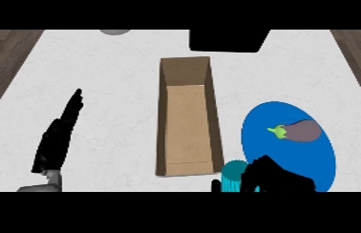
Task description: Pick the cupcake from the plate and place it in the cardboard box
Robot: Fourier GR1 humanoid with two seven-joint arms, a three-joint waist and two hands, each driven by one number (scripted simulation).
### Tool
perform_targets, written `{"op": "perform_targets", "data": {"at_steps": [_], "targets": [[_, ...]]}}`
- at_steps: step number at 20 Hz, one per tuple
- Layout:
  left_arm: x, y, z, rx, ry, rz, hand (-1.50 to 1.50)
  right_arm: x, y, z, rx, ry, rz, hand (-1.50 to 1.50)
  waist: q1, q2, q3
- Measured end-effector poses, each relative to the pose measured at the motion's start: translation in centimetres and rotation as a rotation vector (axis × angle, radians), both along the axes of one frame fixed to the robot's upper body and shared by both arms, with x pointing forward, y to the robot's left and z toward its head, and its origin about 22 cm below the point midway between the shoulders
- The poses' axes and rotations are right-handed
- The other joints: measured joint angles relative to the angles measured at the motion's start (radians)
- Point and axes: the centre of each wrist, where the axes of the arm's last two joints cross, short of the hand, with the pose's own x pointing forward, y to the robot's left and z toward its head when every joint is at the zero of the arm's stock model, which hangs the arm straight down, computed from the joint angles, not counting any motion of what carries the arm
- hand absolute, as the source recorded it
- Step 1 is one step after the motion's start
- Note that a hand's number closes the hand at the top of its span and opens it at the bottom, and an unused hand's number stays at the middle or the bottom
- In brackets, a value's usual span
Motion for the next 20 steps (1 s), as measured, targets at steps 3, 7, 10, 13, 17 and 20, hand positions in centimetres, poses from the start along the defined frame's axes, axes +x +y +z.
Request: {"op": "perform_targets", "data": {"at_steps": [3,7,10,13,17,20], "targets": [[0.1,0.0,0.0,0.001,0.0,-0.002,0.0,3.3,1.5,-0.3,0.003,0.022,-0.008,1.5,0.004,0.001,0.0],[0.5,-0.1,0.0,0.004,-0.003,-0.006,0.0,8.0,2.8,-0.7,0.009,0.091,-0.013,1.5,0.005,0.001,0.001],[0.6,-0.1,0.0,0.0,-0.001,-0.007,0.0,11.3,3.5,-1.3,0.003,0.151,-0.027,1.5,0.005,0.001,0.002],[0.7,0.4,0.2,-0.001,0.0,-0.002,0.0,14.2,4.0,-2.4,0.006,0.211,-0.048,-1.5,0.005,0.0,0.002],[0.9,0.3,0.2,-0.008,0.002,-0.007,0.0,16.6,4.6,-4.6,0.05,0.26,-0.069,-1.5,0.006,-0.001,0.002],[1.4,-0.4,0.1,-0.005,0.002,-0.004,0.0,18.6,4.9,-5.2,0.082,0.244,-0.079,-1.5,0.003,-0.006,0.001]]}}
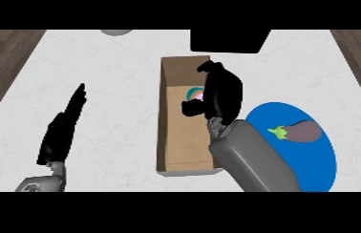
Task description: Pick the cupcake from the plate and place it in the cardboard box
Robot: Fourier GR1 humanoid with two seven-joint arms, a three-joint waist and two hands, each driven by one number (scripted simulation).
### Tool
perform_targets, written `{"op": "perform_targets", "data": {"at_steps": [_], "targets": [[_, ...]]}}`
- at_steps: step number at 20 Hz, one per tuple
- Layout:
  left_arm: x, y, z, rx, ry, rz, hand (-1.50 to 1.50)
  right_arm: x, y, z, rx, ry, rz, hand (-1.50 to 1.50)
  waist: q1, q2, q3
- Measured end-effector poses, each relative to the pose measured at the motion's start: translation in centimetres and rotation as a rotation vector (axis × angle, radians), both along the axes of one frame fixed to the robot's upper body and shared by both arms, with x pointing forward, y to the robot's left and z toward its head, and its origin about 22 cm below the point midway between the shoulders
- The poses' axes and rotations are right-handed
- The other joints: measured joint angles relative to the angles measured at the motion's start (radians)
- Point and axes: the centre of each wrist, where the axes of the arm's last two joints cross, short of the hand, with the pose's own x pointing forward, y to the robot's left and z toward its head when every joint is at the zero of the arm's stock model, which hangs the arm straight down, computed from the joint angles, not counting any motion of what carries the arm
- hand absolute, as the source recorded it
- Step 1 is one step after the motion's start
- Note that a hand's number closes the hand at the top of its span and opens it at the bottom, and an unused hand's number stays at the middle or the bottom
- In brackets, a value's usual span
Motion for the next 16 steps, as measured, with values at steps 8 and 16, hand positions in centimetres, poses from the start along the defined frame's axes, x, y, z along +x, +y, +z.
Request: {"op": "perform_targets", "data": {"at_steps": [8,16], "targets": [[-0.7,0.3,-0.3,0.005,0.002,0.008,0.0,1.8,-0.6,-0.1,0.202,-0.217,-0.089,-1.5,-0.012,-0.005,0.001],[-1.5,1.8,-0.4,0.007,0.01,0.034,0.0,0.7,-3.5,0.8,0.454,-0.441,-0.204,-1.5,-0.036,-0.006,0.002]]}}
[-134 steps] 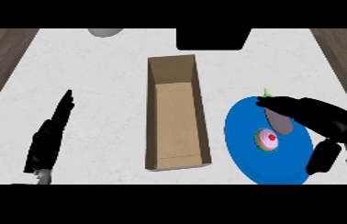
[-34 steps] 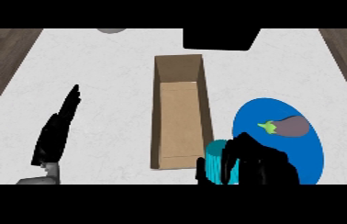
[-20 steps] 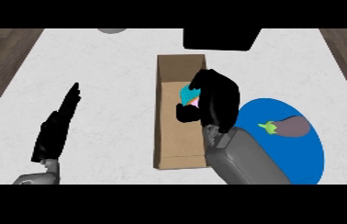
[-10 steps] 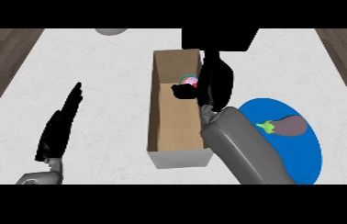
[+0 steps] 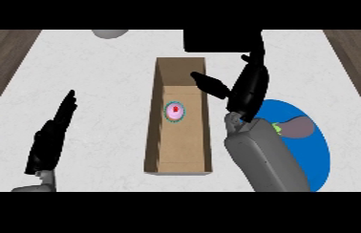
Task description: Pick the cupcake from the plate and place it in the cardboard box
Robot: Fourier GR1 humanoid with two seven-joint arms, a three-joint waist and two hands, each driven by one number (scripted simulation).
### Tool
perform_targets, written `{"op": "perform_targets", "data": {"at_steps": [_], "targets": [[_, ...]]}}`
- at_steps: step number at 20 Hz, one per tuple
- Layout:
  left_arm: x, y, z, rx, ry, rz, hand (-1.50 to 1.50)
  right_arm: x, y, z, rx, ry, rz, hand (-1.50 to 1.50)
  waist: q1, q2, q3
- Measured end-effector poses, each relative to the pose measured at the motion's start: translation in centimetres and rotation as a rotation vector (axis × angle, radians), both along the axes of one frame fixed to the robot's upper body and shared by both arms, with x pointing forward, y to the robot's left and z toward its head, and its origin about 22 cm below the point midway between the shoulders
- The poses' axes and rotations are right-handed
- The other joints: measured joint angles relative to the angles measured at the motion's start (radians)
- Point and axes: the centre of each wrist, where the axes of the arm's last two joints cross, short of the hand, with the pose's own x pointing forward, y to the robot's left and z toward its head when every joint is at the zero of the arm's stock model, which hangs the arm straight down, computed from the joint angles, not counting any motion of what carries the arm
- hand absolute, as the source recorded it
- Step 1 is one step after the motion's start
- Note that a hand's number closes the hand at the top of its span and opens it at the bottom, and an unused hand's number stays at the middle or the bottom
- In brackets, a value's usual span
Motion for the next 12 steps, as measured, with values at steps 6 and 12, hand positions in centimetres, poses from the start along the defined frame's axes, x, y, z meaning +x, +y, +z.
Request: {"op": "perform_targets", "data": {"at_steps": [6,12], "targets": [[-0.6,0.4,-0.4,-0.008,0.006,0.025,0.0,-3.5,-5.9,0.2,0.095,-0.097,-0.152,-1.5,-0.026,-0.005,0.0],[-0.7,0.5,-0.3,-0.013,0.006,0.033,0.0,-10.8,-11.4,-0.2,0.14,-0.146,-0.226,-1.5,-0.033,-0.005,0.0]]}}
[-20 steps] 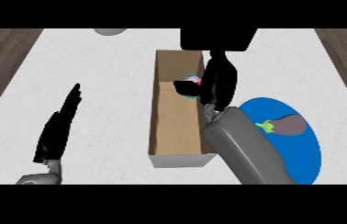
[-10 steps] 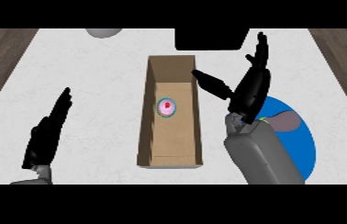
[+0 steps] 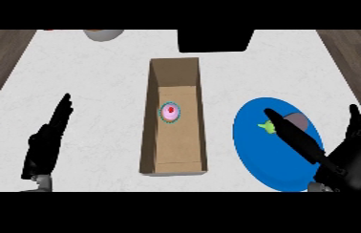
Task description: Pick the cupcake from the plate and place it in the cardboard box
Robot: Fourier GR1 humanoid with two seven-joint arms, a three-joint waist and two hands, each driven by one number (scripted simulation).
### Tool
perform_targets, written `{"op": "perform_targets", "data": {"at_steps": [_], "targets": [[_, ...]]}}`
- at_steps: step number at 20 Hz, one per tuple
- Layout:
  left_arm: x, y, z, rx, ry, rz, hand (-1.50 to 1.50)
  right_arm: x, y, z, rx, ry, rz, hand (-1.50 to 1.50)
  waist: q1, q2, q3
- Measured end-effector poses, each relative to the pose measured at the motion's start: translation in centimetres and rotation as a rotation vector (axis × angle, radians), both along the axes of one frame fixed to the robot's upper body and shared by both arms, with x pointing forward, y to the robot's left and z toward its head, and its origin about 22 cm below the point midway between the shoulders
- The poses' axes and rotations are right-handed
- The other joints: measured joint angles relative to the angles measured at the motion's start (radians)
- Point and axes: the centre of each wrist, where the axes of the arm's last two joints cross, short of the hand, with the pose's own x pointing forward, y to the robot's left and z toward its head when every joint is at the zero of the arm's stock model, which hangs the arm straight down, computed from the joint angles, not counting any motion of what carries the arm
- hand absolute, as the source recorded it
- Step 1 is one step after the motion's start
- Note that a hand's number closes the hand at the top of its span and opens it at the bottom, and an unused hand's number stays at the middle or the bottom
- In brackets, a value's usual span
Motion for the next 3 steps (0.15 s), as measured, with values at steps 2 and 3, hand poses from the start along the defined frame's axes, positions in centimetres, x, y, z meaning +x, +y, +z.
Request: {"op": "perform_targets", "data": {"at_steps": [2,3], "targets": [[-0.2,0.1,0.2,0.002,-0.001,-0.003,0.0,-2.5,-1.8,0.5,0.002,-0.01,-0.004,-1.5,0.002,0.0,0.0],[-0.3,0.1,0.7,0.005,-0.002,-0.005,0.0,-3.8,-2.5,0.8,0.002,-0.01,-0.001,-1.5,0.002,0.0,0.0]]}}
